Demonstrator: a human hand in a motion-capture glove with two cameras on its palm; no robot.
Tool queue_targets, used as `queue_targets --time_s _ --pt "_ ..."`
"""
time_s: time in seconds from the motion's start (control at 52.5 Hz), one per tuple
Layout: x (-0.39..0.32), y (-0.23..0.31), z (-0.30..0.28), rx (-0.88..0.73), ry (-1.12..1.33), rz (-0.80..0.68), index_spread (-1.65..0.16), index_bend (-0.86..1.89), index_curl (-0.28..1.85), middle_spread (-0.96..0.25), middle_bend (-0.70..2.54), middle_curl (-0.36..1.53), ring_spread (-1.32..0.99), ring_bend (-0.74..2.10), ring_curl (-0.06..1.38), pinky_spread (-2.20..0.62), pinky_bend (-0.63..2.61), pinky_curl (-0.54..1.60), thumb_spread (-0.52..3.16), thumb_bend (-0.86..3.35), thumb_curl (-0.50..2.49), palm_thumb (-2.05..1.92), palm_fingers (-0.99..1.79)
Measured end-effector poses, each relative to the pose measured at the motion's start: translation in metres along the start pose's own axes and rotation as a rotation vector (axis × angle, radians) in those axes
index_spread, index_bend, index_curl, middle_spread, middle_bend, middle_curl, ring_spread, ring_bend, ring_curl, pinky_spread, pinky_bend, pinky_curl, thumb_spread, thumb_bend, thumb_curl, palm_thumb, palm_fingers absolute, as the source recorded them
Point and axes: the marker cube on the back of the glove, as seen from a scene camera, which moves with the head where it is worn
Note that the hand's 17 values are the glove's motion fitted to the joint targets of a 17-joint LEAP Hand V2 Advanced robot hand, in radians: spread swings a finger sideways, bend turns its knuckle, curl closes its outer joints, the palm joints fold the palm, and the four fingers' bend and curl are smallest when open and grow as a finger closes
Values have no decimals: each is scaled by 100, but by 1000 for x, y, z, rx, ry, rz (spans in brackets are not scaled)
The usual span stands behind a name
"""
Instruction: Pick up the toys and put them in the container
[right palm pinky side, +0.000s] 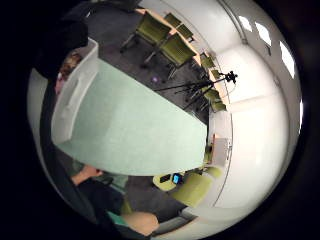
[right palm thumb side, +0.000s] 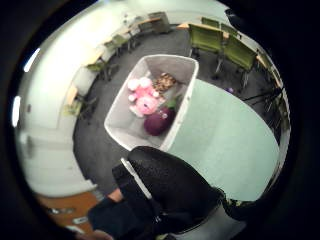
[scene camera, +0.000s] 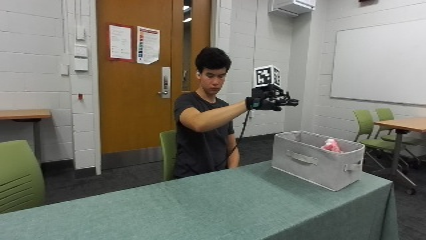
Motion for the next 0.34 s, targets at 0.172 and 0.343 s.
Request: queue_targets --time_s 0.172,0.343 --pt "58 46 33 -34 9 164 -18 18 39 -6 27 39 -25 36 29 -16 77 29 98 -13 26 -18 -5" --pt "79 71 55 -59 -4 206 -17 17 39 -5 25 39 -25 31 29 -16 70 28 97 -12 21 -18 -5"
